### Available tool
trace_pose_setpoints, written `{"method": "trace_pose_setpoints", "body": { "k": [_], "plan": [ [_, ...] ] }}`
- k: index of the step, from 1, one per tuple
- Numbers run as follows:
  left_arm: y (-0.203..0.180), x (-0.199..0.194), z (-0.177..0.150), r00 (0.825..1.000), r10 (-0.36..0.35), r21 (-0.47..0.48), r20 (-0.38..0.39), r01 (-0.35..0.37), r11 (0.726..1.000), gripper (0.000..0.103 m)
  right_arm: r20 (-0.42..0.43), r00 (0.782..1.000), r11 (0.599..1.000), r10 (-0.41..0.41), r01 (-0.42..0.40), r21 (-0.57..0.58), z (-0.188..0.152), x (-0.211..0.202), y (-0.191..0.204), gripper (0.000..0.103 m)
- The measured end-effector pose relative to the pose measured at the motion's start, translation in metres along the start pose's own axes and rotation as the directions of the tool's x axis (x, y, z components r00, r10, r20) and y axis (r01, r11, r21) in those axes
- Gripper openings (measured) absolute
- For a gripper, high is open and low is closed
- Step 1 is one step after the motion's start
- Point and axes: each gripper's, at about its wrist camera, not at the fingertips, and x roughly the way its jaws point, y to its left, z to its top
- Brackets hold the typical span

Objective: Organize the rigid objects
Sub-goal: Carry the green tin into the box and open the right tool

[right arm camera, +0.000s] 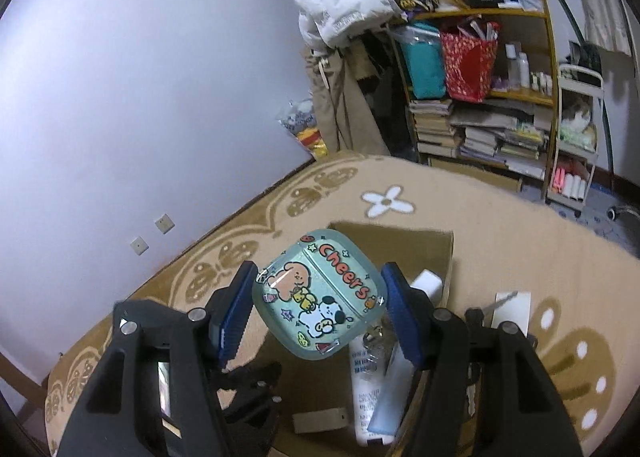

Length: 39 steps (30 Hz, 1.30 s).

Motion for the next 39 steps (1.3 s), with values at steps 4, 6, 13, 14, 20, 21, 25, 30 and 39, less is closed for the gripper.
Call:
{"method": "trace_pose_setpoints", "body": {
  "k": [4,6,13,14,20,21,25,30,39],
  "plan": [
    [0.001,0.000,0.000,1.000,-0.007,-0.006,-0.001,0.007,1.000,0.015,-0.009,1.000,1.000,-0.013,0.013,0.006,0.001,0.006,-0.001,0.067],
    [0.002,0.000,0.000,1.000,-0.008,-0.007,-0.001,0.008,1.000,0.015,-0.028,0.999,1.000,-0.025,0.025,0.018,-0.004,0.012,-0.005,0.067],
    [0.002,0.000,0.000,1.000,-0.007,-0.006,-0.001,0.007,1.000,0.015,-0.132,0.987,0.995,-0.087,0.092,0.033,-0.032,0.036,-0.024,0.067],
    [0.002,0.000,0.000,1.000,-0.007,-0.005,-0.001,0.007,1.000,0.015,-0.145,0.985,0.994,-0.094,0.100,0.032,-0.035,0.038,-0.027,0.067],
    [0.003,0.000,0.001,1.000,-0.008,-0.007,-0.001,0.008,1.000,0.015,-0.171,0.979,0.992,-0.110,0.118,0.039,-0.051,0.042,-0.037,0.068],
    [0.003,0.001,0.001,1.000,-0.006,-0.006,-0.002,0.006,1.000,0.016,-0.158,0.982,0.993,-0.101,0.108,0.038,-0.052,0.038,-0.037,0.068],
    [0.003,0.001,0.000,1.000,-0.005,-0.009,0.000,0.005,1.000,0.016,-0.131,0.986,0.993,-0.105,0.111,0.038,-0.047,0.030,-0.038,0.077],
    [0.004,0.000,0.001,1.000,-0.006,-0.011,-0.002,0.006,1.000,0.016,-0.080,0.987,0.989,-0.142,0.145,0.027,-0.038,0.014,-0.044,0.089],
    [0.004,0.000,0.001,1.000,-0.008,-0.012,-0.002,0.008,1.000,0.016,-0.087,0.967,0.970,-0.239,0.242,0.031,-0.033,0.000,-0.083,0.090]
  ]
}}
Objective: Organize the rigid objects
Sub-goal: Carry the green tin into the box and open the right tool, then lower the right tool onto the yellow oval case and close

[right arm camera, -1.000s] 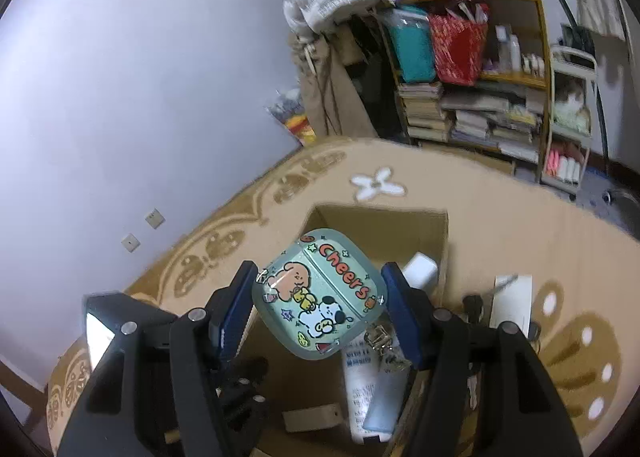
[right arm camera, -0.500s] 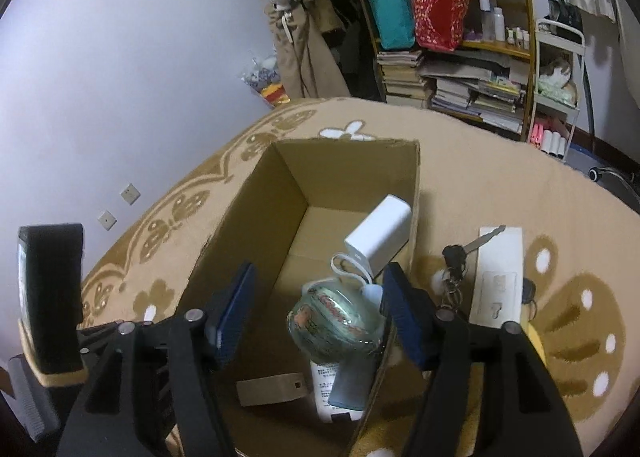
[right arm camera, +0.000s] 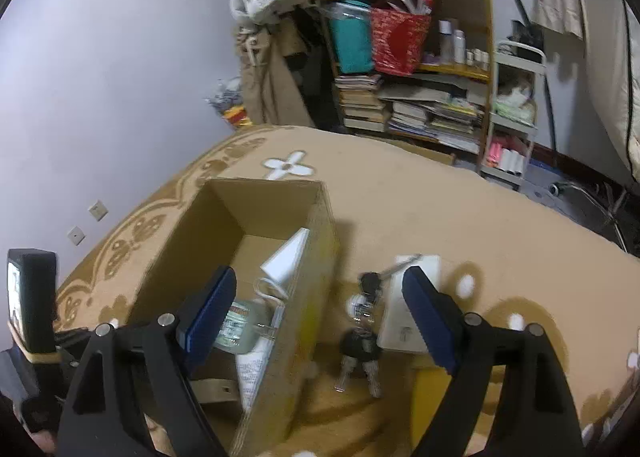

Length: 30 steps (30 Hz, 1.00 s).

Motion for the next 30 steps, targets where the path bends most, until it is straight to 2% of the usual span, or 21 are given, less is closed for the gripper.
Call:
{"method": "trace_pose_setpoints", "body": {
  "k": [6,15,18,24,25,27,30],
  "plan": [
    [0.000,0.000,0.000,1.000,0.000,0.000,0.000,0.000,1.000,0.016,-0.032,0.997,0.997,-0.069,0.069,0.019,-0.013,0.005,-0.029,0.090],
    [0.000,0.000,0.000,1.000,0.008,0.009,-0.001,-0.007,1.000,0.016,-0.116,0.980,0.982,-0.161,0.171,0.085,-0.055,0.017,-0.068,0.090],
    [0.000,0.000,0.000,1.000,0.006,0.006,-0.001,-0.006,1.000,0.016,-0.162,0.972,0.972,-0.168,0.191,0.134,-0.070,0.024,-0.081,0.090],
    [-0.001,0.000,0.000,1.000,0.005,0.006,-0.002,-0.005,1.000,0.016,-0.226,0.957,0.966,-0.180,0.215,0.142,-0.090,0.039,-0.092,0.090],
    [-0.001,0.000,0.000,1.000,0.006,0.006,-0.002,-0.006,1.000,0.016,-0.239,0.953,0.965,-0.184,0.222,0.142,-0.093,0.041,-0.094,0.089],
    [0.000,0.000,0.000,1.000,0.006,0.006,-0.002,-0.006,1.000,0.016,-0.259,0.946,0.963,-0.197,0.237,0.132,-0.098,0.045,-0.096,0.079],
    [0.000,0.000,0.000,1.000,0.005,0.005,-0.002,-0.005,1.000,0.016,-0.269,0.935,0.959,-0.231,0.266,0.102,-0.102,0.048,-0.096,0.072]
  ]
}}
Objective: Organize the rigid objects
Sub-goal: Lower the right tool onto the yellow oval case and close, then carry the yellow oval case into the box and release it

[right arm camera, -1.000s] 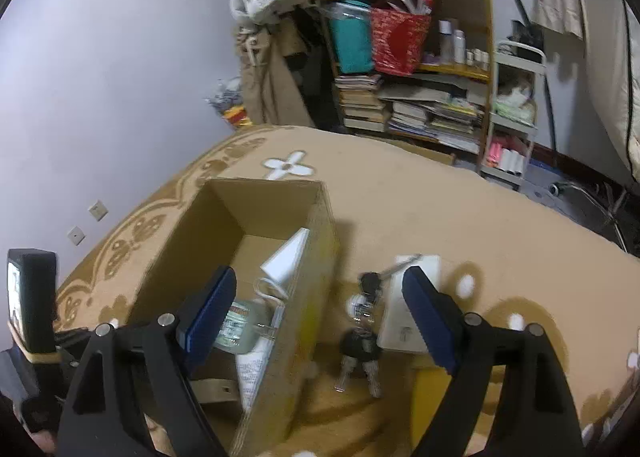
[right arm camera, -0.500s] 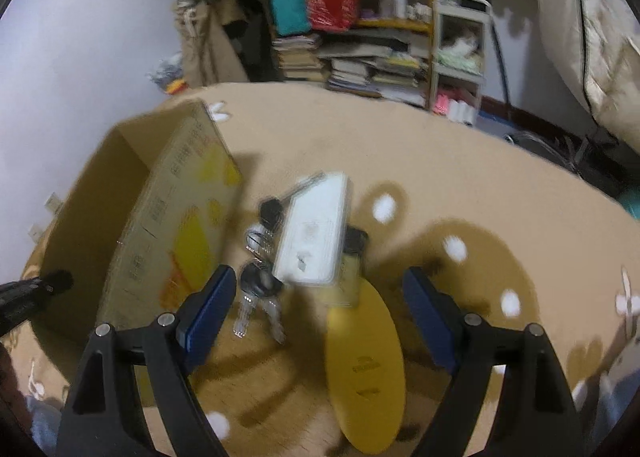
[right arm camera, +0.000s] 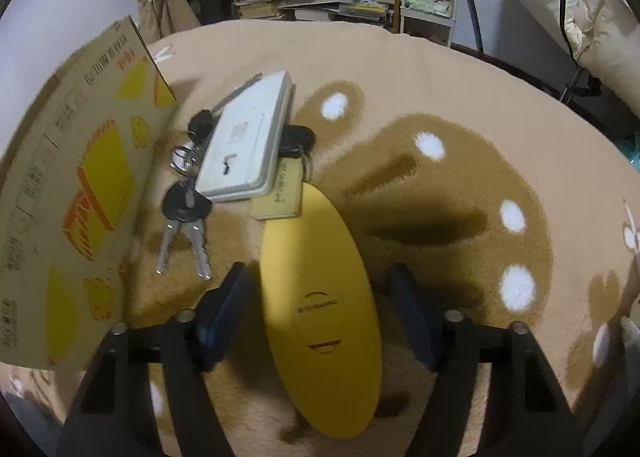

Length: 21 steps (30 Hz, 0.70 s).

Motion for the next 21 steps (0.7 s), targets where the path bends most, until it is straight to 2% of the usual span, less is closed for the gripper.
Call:
{"method": "trace_pose_setpoints", "body": {
  "k": [3,7,14,21],
  "plan": [
    [0.000,0.000,0.000,1.000,-0.005,-0.006,-0.002,0.005,1.000,0.016,0.001,1.000,1.000,-0.016,0.016,-0.014,-0.002,0.001,0.001,0.068],
    [0.001,0.000,0.000,1.000,-0.006,-0.006,-0.002,0.006,1.000,0.016,0.016,0.996,0.992,-0.086,0.087,-0.087,-0.007,0.001,0.013,0.063],
    [0.000,0.000,-0.001,1.000,0.002,0.003,0.000,-0.002,1.000,0.015,0.021,0.999,0.999,-0.045,0.046,-0.005,-0.003,-0.013,0.003,0.062],
    [0.000,0.000,-0.001,1.000,-0.002,-0.003,-0.002,0.002,1.000,0.015,0.058,0.996,0.995,-0.066,0.061,0.074,0.009,-0.032,-0.007,0.062]
  ]
}}
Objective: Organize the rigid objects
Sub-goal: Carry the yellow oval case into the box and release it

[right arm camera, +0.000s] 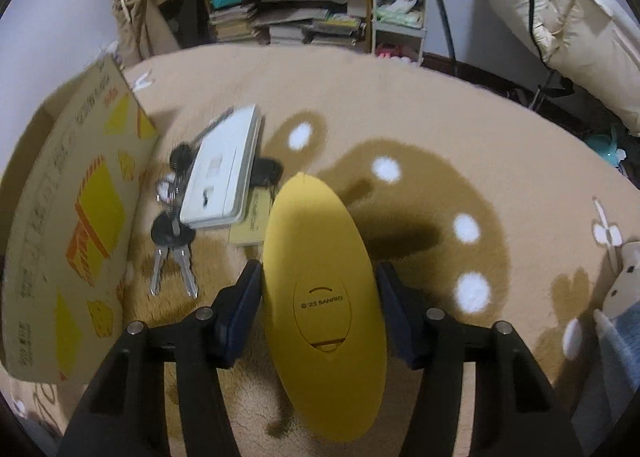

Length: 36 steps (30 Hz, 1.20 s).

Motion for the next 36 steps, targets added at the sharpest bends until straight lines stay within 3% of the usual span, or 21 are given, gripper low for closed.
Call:
{"method": "trace_pose_setpoints", "body": {
  "k": [14,28,36],
  "plan": [
    [0.000,0.000,0.000,1.000,0.000,0.000,0.000,0.000,1.000,0.015,0.125,0.981,0.989,0.146,-0.142,-0.044,0.028,-0.046,0.038,0.062],
    [-0.001,0.000,0.000,1.000,-0.005,-0.003,-0.001,0.005,1.000,0.015,0.193,0.940,0.952,0.282,-0.250,-0.176,0.054,-0.080,0.111,0.062],
    [0.000,0.000,0.000,1.000,-0.008,-0.008,-0.003,0.008,1.000,0.015,0.184,0.902,0.917,0.390,-0.361,-0.171,0.062,-0.083,0.143,0.062]
  ]
}}
